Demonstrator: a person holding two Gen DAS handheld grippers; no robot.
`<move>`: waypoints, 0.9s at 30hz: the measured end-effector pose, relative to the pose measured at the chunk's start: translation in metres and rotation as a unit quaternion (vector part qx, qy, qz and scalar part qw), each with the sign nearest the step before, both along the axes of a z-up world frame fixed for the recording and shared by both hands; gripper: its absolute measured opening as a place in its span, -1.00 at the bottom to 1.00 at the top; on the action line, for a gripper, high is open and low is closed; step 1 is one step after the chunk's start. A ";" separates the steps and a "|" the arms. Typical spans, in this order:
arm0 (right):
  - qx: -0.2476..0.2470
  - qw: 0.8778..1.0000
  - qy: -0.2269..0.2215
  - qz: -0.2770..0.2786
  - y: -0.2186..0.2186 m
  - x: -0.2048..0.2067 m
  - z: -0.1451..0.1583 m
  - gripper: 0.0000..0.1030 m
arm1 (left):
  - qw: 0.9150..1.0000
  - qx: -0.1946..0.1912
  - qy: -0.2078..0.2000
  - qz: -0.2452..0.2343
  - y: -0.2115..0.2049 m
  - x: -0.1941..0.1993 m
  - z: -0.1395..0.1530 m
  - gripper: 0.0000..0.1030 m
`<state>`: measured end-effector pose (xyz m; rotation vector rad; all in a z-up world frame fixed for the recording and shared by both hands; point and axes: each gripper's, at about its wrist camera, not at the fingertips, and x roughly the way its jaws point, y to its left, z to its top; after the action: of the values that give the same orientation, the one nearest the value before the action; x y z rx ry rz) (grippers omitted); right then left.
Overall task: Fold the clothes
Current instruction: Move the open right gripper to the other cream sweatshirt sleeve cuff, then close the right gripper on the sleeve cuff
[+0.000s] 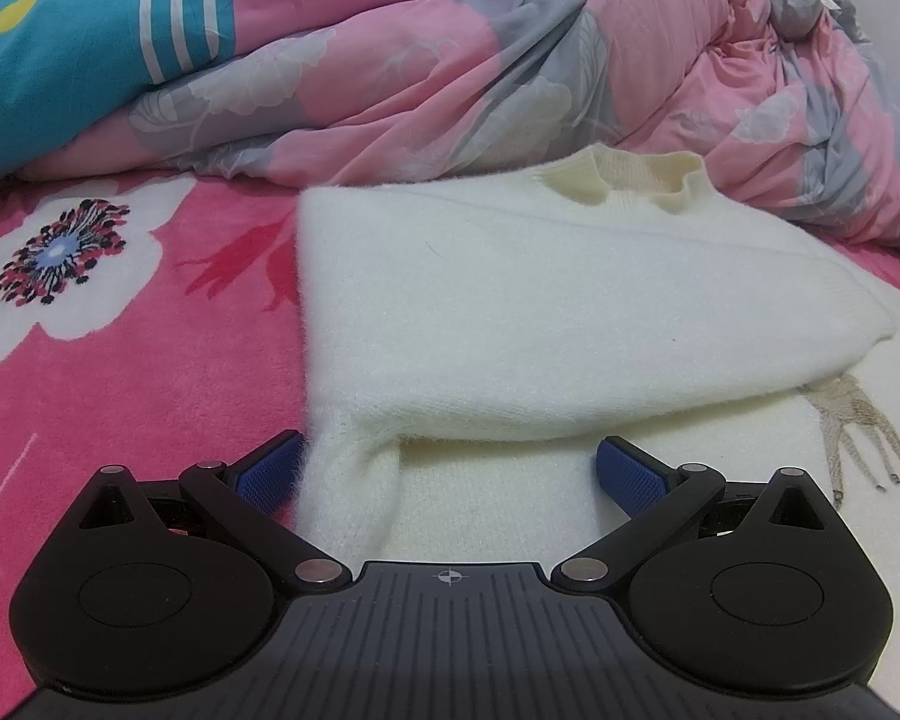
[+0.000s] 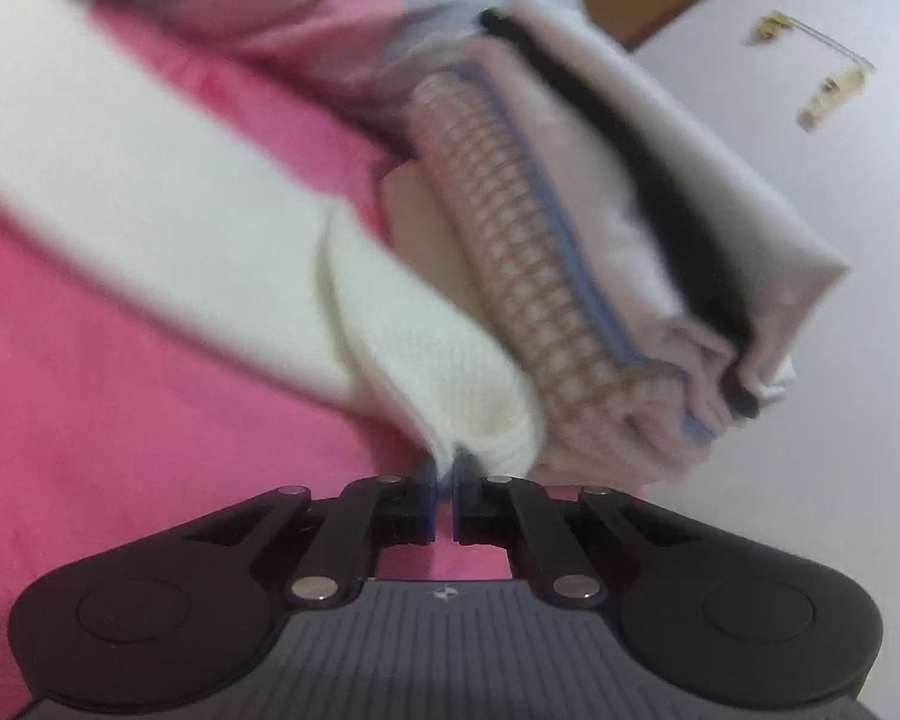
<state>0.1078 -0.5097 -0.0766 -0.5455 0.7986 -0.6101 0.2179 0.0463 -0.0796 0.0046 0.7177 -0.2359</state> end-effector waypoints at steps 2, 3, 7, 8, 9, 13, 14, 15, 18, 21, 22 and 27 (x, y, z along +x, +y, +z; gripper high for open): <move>0.036 0.999 -0.021 0.008 0.007 -0.005 0.024 -0.94 | 1.000 0.000 0.000 0.000 0.000 0.000 0.000 1.00; 0.055 0.998 -0.032 0.012 0.011 -0.007 0.036 -0.94 | 1.000 -0.001 0.000 0.000 0.000 0.000 0.000 1.00; 0.185 0.977 -0.106 0.031 0.022 -0.011 0.097 -0.94 | 1.000 -0.003 0.000 0.000 0.001 0.000 0.000 1.00; 0.221 0.966 -0.124 0.040 0.026 -0.011 0.113 -0.94 | 1.000 -0.004 0.000 0.000 0.001 0.000 0.000 1.00; 0.264 0.952 -0.144 0.051 0.030 -0.008 0.130 -0.94 | 1.000 -0.004 0.000 0.000 0.001 0.000 0.000 1.00; 0.365 0.907 -0.189 0.091 0.043 0.018 0.177 -0.94 | 1.000 -0.010 0.000 0.000 0.003 0.000 0.000 1.00; 0.376 0.900 -0.192 0.104 0.053 0.027 0.187 -0.94 | 1.000 -0.011 0.000 0.000 0.004 0.000 0.000 1.00; 0.386 0.894 -0.194 0.116 0.063 0.036 0.197 -0.94 | 1.000 -0.013 0.000 0.001 0.004 0.000 0.000 1.00; 0.411 0.876 -0.198 0.156 0.098 0.065 0.225 -0.94 | 1.000 -0.019 0.001 0.001 0.007 0.000 0.001 1.00; 0.421 0.865 -0.192 0.194 0.141 0.098 0.243 -0.94 | 1.000 -0.020 0.002 0.002 0.007 0.000 0.002 1.00; 0.421 0.863 -0.189 0.205 0.156 0.105 0.246 -0.94 | 1.000 -0.021 0.003 0.002 0.007 -0.001 0.003 0.99; 0.432 0.852 -0.159 0.250 0.223 0.141 0.259 -0.94 | 0.999 -0.031 0.004 0.004 0.016 -0.002 0.008 0.99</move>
<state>0.2485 -0.2869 0.1828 0.1914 0.5032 0.1759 0.2156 0.0618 -0.0720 -0.0593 0.7177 -0.2500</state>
